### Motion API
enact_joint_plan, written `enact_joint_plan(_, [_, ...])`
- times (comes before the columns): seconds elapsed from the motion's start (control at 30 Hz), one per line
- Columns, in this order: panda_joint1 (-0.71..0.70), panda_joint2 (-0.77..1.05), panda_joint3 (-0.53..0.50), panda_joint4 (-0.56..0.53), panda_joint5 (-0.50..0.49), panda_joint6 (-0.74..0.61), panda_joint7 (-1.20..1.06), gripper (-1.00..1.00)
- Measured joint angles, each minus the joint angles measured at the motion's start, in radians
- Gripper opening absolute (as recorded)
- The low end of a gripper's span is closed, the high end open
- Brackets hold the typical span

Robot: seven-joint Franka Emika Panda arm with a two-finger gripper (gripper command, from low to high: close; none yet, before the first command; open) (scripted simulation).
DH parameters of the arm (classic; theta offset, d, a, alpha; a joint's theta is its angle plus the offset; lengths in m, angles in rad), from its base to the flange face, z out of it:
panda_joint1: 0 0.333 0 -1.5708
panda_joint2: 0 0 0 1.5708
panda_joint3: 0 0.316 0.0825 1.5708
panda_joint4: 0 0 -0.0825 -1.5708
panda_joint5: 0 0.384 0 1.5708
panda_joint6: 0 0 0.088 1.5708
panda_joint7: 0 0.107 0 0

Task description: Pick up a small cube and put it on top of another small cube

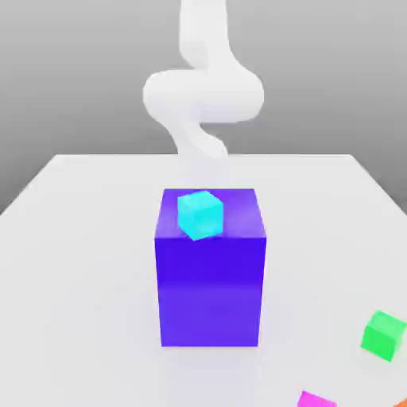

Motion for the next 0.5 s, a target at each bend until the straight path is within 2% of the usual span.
enact_joint_plan(0.5, [0.171, 0.550, -0.046, 0.040, 0.065, 0.143, -0.430, 0.00])
